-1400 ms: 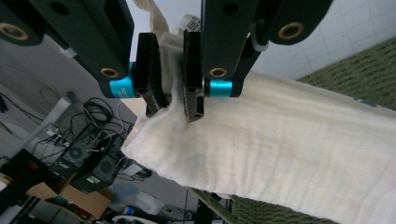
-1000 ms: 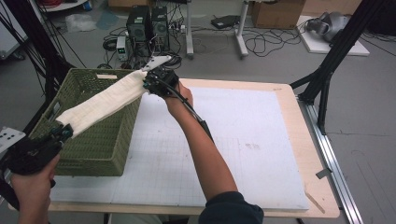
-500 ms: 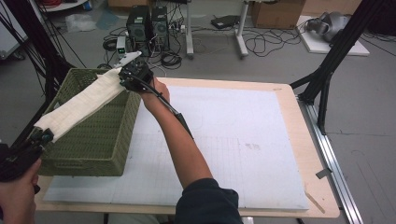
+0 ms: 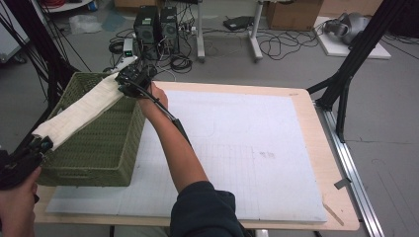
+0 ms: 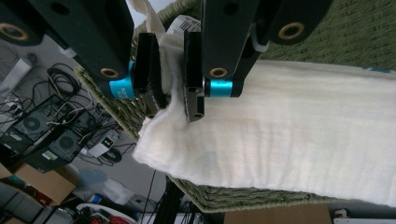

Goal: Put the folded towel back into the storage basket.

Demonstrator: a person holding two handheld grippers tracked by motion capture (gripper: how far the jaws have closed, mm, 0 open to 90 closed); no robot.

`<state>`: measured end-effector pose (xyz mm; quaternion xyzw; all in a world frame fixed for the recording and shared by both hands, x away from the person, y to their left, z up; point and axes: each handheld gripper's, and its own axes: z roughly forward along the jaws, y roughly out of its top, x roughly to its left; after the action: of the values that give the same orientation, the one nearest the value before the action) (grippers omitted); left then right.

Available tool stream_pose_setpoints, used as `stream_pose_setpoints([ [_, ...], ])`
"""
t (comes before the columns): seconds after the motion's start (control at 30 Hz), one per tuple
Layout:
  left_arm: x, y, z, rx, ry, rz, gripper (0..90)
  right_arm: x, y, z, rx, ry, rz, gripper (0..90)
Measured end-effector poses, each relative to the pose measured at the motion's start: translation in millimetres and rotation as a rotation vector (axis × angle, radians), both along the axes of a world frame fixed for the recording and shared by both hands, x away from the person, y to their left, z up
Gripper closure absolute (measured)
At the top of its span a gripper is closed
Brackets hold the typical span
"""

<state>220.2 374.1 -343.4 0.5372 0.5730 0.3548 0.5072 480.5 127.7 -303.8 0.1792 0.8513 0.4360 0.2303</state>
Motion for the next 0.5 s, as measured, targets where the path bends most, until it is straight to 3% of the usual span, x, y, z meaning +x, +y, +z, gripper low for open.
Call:
stream_pose_setpoints([
  [0.03,2.1,0.3,-0.4,0.008,0.011,0.014,68.7,1.7,2.7,-2.3,-0.011,-0.003,-0.005,73.7],
  [0.1,3.3,0.3,-0.8,0.030,0.012,0.046,45.2,6.1,8.2,-9.3,-0.047,0.015,-0.048,53.2],
  [0.13,1.4,0.2,1.0,0.044,-0.005,0.069,40.5,6.8,8.6,-11.9,-0.047,0.011,-0.069,49.0],
  [0.2,-3.8,1.9,7.5,0.046,-0.045,0.089,36.7,7.3,6.9,-13.3,-0.011,0.018,-0.081,46.3],
  [0.33,-11.1,2.8,18.6,0.026,-0.091,0.078,37.2,4.9,1.9,-10.5,0.002,0.008,-0.075,45.2],
  [0.5,-9.8,0.5,17.9,0.008,-0.082,0.039,37.9,-0.3,-16.4,-3.7,0.045,0.010,-0.074,43.0],
])
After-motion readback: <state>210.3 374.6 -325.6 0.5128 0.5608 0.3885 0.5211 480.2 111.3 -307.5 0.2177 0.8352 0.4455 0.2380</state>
